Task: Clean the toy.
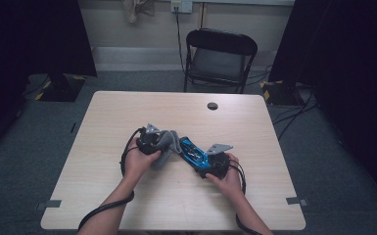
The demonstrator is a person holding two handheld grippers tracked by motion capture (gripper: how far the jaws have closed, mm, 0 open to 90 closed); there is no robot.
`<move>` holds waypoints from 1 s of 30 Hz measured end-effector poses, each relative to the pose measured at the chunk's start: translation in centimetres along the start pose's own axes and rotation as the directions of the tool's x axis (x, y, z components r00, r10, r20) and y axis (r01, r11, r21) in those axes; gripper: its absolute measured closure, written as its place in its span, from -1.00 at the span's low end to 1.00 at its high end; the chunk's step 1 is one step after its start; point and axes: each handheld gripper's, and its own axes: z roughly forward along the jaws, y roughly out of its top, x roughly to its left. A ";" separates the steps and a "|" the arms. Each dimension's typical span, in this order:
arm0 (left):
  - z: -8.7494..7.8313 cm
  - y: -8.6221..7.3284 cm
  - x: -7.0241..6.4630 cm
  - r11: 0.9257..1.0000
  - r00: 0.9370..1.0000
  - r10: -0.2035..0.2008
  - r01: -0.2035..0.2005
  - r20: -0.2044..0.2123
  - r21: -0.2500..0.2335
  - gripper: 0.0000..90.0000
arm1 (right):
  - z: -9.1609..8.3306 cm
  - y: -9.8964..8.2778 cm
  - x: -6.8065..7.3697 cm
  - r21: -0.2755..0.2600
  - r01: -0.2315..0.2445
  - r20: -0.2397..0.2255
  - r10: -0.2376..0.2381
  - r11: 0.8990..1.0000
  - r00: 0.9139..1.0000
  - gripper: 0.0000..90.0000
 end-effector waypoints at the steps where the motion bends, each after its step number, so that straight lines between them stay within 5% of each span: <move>1: -0.2 -0.1 -0.2 1.000 1.000 0.005 -0.005 0.007 0.003 0.60 | 0.0 0.0 0.0 0.000 0.000 0.000 0.000 1.000 1.000 -0.42; 8: -1.1 -2.2 -1.4 0.998 0.997 0.036 -0.039 0.072 0.042 0.60 | 0.0 0.0 0.0 0.001 0.000 0.000 0.000 1.000 1.000 -0.43; 14: -1.0 -3.8 -1.4 0.999 0.995 0.010 -0.014 0.095 0.045 0.59 | 0.0 0.0 0.0 0.002 0.000 0.000 0.000 1.000 1.000 -0.43; 30: -0.2 -4.2 -1.9 0.998 0.994 0.003 -0.010 0.108 0.061 0.53 | -0.1 0.4 0.0 0.047 0.023 -0.018 -0.022 0.999 1.000 -0.59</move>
